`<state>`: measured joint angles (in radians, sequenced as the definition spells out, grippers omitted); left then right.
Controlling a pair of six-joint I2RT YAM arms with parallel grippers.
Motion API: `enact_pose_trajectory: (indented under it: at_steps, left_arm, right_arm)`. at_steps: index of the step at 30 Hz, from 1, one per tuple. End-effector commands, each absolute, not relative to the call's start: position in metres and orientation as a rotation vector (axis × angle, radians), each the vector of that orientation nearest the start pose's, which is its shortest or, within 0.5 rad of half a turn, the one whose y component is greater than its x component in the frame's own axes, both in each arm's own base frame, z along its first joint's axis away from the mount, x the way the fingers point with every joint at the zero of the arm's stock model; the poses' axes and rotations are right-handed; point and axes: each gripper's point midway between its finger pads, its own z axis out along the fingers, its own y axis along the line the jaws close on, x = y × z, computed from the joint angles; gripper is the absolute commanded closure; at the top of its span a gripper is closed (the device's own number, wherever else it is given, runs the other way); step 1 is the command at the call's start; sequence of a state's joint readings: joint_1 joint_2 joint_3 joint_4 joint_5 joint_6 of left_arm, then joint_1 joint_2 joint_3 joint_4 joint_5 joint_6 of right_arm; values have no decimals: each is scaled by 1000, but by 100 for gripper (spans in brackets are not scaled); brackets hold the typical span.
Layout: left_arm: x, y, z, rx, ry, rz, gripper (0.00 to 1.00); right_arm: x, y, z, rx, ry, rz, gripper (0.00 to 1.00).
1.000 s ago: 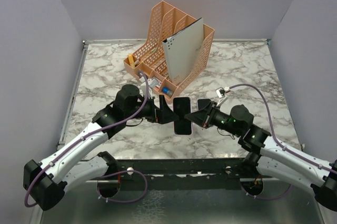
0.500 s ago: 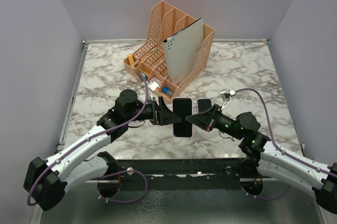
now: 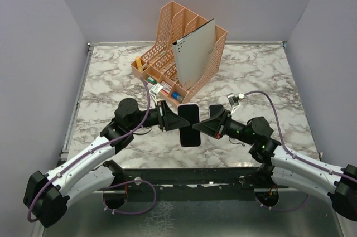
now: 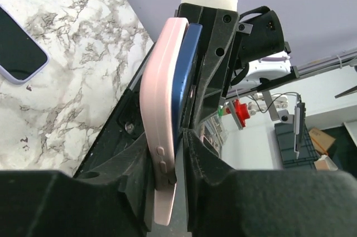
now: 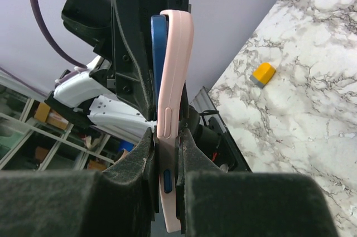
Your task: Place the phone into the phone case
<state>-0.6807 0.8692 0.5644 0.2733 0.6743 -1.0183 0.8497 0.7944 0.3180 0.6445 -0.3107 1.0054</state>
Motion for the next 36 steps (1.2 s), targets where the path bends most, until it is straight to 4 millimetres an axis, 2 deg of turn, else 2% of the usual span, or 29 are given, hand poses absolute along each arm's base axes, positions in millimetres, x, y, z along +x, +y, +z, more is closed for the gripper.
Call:
enact_pose_trajectory:
  at_steps: [1,5,8,11,15,20,28,30,33,36]
  left_arm:
    - [129,-287,291,373,1815,-1817,78]
    - [130,-287,292,369,1802,-1817,87]
    - [131,-287,298,361,1769,-1817,96]
    - [134,-285,304,347,1731,-1806,100]
    - [139,-284,308,316,1703,-1786,100]
    - [143,-285,302,304,1715,-1772,100]
    - [146,-287,294,319,1733,-1754,100]
    - [147,-288,291,328,1741,-1748,100]
    - [148,-289,285,358,1744,-1723,100]
    - [153,-288,272,380,1783,-1644,100]
  right_arm:
    - [134,296,282,-232,1581,1752,87]
    - [131,298,271,-250,1622,1754,63]
    - [124,297,253,-259,1677,1776,47]
    - [115,296,237,-271,1718,1810,39]
    - [107,291,222,-256,1769,1829,37]
    - [103,287,220,-253,1770,1837,41]
    - [100,289,220,-264,1773,1864,55]
    - [100,289,220,-260,1770,1874,64]
    - [101,289,221,-224,1783,1883,83]
    - [110,288,211,-98,1882,1851,95]
